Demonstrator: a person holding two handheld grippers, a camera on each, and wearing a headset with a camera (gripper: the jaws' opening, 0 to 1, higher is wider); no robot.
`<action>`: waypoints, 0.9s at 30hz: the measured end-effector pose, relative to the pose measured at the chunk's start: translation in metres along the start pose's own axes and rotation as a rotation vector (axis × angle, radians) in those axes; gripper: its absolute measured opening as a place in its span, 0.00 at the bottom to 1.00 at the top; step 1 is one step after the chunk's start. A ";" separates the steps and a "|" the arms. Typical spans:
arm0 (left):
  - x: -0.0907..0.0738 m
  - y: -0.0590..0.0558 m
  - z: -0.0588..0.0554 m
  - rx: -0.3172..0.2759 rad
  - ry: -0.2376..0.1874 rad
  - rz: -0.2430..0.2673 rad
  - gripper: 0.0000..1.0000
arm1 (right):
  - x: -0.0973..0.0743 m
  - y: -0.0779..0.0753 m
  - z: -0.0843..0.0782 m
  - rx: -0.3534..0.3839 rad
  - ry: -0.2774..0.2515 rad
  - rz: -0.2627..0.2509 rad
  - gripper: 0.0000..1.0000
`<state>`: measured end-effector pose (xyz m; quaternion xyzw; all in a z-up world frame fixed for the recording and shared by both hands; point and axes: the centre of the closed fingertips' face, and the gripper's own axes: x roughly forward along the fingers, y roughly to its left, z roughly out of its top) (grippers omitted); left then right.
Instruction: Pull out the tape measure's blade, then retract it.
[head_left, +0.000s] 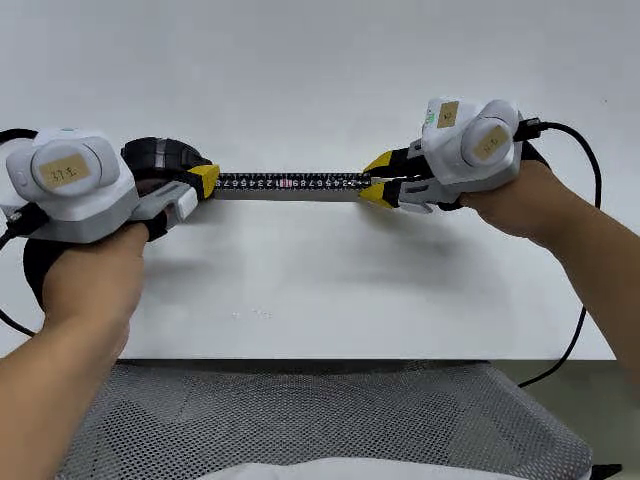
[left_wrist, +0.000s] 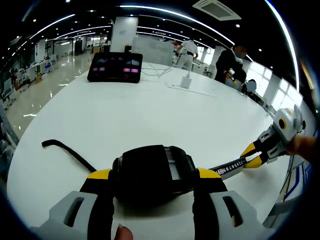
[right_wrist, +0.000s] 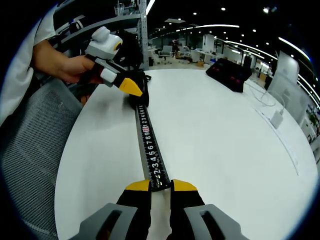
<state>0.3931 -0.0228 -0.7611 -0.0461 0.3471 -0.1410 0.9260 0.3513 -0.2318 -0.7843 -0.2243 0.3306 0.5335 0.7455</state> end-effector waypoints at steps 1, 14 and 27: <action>0.000 0.000 0.000 -0.002 -0.001 -0.001 0.59 | 0.001 0.001 0.001 0.000 -0.001 0.001 0.10; 0.000 0.000 0.000 -0.008 -0.002 -0.005 0.59 | 0.015 0.004 0.016 -0.007 -0.024 0.017 0.10; 0.000 0.000 0.000 -0.010 -0.004 -0.009 0.59 | 0.032 0.010 0.033 -0.016 -0.049 0.037 0.10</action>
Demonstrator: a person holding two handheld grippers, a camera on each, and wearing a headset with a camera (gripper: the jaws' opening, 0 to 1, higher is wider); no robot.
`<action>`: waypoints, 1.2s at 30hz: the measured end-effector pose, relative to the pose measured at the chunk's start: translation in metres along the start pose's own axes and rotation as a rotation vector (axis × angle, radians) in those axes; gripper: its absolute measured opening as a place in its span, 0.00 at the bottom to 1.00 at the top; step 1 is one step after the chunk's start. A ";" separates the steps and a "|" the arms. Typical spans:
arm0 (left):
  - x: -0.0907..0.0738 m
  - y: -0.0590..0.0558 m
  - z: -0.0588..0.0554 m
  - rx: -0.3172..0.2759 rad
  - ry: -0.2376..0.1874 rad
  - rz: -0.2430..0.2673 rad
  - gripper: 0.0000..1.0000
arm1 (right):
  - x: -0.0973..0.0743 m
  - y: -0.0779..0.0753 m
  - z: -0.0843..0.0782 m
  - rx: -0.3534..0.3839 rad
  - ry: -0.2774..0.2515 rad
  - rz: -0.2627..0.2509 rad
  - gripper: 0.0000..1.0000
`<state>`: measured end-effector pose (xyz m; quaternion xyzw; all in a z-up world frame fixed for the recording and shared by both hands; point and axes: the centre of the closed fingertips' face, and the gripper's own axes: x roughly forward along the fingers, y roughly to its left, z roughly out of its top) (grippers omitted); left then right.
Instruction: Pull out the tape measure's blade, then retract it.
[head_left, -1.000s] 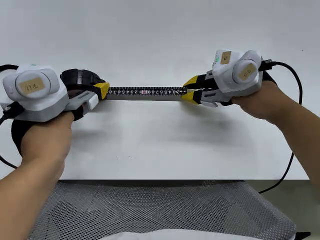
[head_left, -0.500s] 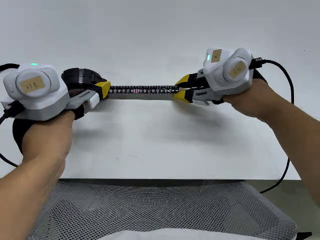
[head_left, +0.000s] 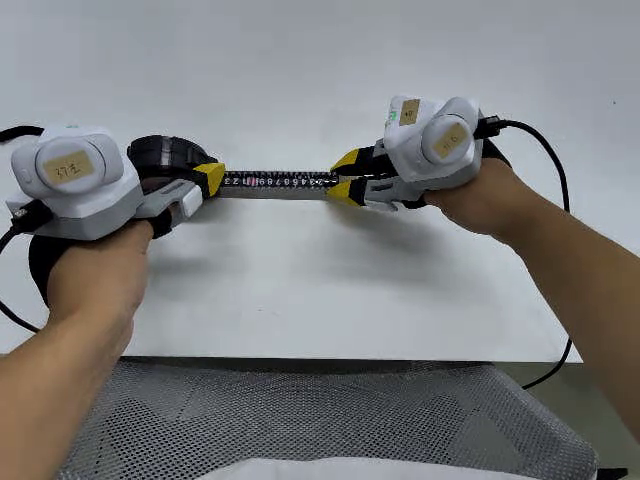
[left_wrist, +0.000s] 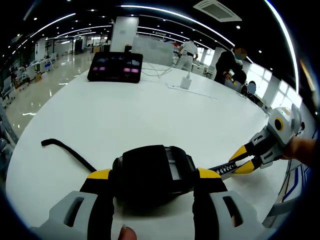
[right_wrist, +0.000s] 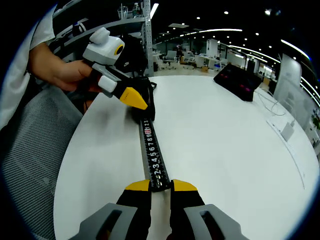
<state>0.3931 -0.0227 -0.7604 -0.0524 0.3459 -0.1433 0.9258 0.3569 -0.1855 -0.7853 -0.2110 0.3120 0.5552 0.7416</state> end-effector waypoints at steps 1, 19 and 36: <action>0.000 0.000 0.000 -0.001 0.001 0.000 0.59 | 0.001 0.001 0.001 -0.003 0.000 0.003 0.10; 0.000 0.001 0.000 -0.004 -0.003 -0.002 0.59 | 0.021 0.004 0.018 -0.002 -0.031 0.019 0.10; 0.000 0.001 0.000 -0.012 -0.001 -0.004 0.59 | 0.041 0.010 0.037 -0.014 -0.051 0.044 0.10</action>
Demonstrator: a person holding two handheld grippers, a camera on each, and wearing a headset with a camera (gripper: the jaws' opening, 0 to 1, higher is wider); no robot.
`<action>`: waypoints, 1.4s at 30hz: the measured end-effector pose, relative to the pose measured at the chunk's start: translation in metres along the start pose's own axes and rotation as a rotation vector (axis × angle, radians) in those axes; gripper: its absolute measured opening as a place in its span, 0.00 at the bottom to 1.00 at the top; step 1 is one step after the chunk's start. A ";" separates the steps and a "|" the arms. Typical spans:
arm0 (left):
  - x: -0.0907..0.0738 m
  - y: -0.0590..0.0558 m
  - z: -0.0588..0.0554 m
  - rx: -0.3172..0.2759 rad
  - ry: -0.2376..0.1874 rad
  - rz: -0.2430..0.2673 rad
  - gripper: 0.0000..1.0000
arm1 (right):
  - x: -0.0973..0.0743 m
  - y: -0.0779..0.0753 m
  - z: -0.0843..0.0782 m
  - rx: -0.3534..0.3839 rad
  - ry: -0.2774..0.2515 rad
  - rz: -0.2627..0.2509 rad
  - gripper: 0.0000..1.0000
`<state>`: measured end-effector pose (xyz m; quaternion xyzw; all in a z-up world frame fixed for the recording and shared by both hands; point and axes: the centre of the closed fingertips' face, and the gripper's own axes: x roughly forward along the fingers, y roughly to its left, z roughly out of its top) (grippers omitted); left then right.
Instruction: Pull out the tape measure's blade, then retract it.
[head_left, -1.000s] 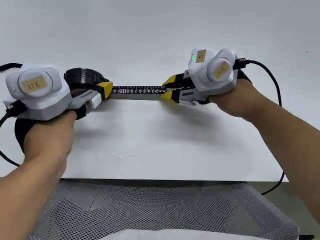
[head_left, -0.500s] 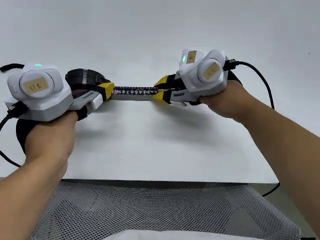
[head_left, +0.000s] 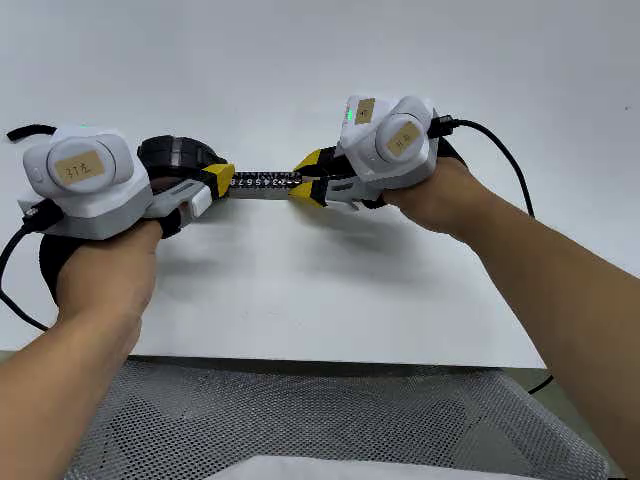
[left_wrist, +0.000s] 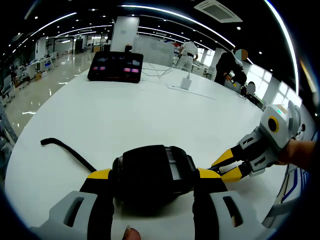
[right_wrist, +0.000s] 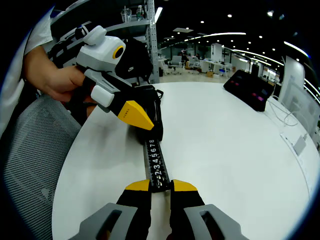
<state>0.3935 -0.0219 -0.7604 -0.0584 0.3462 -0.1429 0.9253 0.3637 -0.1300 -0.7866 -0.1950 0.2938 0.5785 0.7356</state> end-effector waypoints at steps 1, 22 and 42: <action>0.000 0.000 0.000 0.000 0.000 0.000 0.59 | 0.001 0.001 0.001 -0.002 -0.001 0.002 0.10; 0.000 0.001 0.000 -0.010 -0.002 -0.008 0.59 | 0.027 0.007 0.024 -0.007 -0.029 0.031 0.10; 0.000 0.000 0.000 -0.010 -0.003 -0.005 0.60 | 0.046 0.012 0.039 -0.018 -0.042 0.054 0.10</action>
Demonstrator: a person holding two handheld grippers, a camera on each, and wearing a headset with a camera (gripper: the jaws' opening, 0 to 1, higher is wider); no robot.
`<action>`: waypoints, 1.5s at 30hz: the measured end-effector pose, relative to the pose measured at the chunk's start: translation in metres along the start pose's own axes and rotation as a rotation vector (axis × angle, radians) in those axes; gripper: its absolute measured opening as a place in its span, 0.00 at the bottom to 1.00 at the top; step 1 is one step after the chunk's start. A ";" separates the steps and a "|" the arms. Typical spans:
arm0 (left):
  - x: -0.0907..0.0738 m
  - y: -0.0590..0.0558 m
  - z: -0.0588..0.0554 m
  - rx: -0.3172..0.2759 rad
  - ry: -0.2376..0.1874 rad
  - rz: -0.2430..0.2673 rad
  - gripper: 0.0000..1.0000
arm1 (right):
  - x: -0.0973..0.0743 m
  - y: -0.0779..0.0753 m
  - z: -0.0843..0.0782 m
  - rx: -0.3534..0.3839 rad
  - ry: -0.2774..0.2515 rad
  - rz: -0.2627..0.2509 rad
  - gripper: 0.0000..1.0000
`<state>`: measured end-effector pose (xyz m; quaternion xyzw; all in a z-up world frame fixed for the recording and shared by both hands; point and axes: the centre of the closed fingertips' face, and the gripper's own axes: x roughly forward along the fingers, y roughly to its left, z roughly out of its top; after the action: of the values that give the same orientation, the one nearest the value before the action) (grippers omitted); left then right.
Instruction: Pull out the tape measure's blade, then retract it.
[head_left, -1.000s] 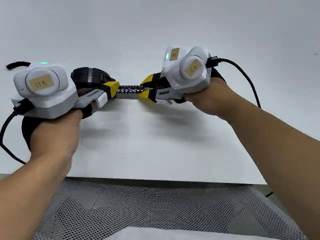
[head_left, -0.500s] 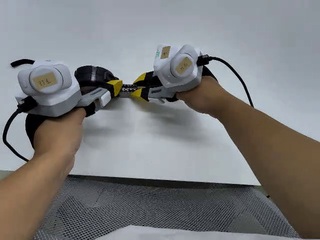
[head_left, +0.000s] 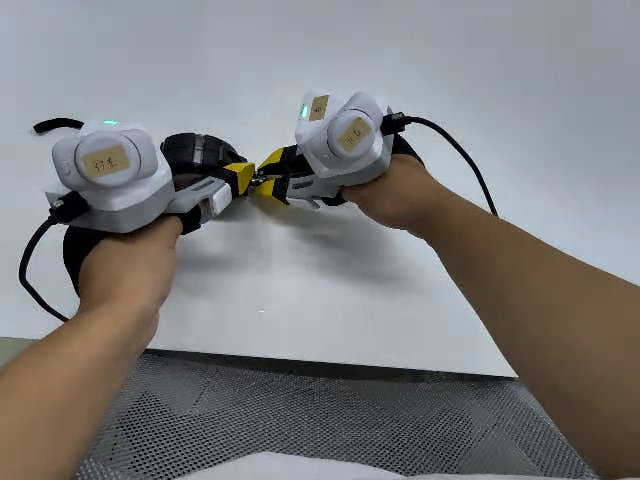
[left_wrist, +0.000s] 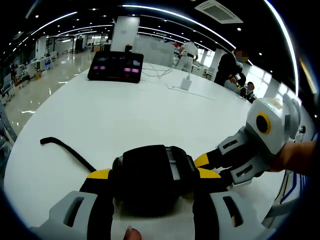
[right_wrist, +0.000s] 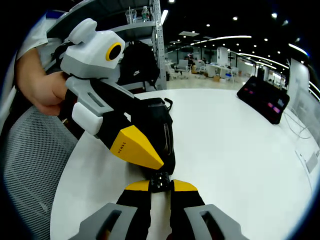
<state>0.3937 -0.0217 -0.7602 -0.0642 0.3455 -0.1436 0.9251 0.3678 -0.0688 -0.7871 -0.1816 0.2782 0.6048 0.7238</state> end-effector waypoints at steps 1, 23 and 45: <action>0.000 0.000 0.000 0.003 0.000 0.000 0.60 | 0.001 0.000 0.001 0.001 -0.001 0.002 0.10; -0.001 -0.002 0.000 0.022 0.003 0.010 0.62 | 0.001 0.002 0.001 0.019 0.007 0.003 0.12; -0.001 -0.002 -0.002 0.035 0.018 -0.002 0.62 | -0.002 0.003 0.000 0.041 0.006 -0.001 0.20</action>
<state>0.3912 -0.0230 -0.7609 -0.0472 0.3512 -0.1511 0.9228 0.3644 -0.0697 -0.7858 -0.1688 0.2926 0.5980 0.7268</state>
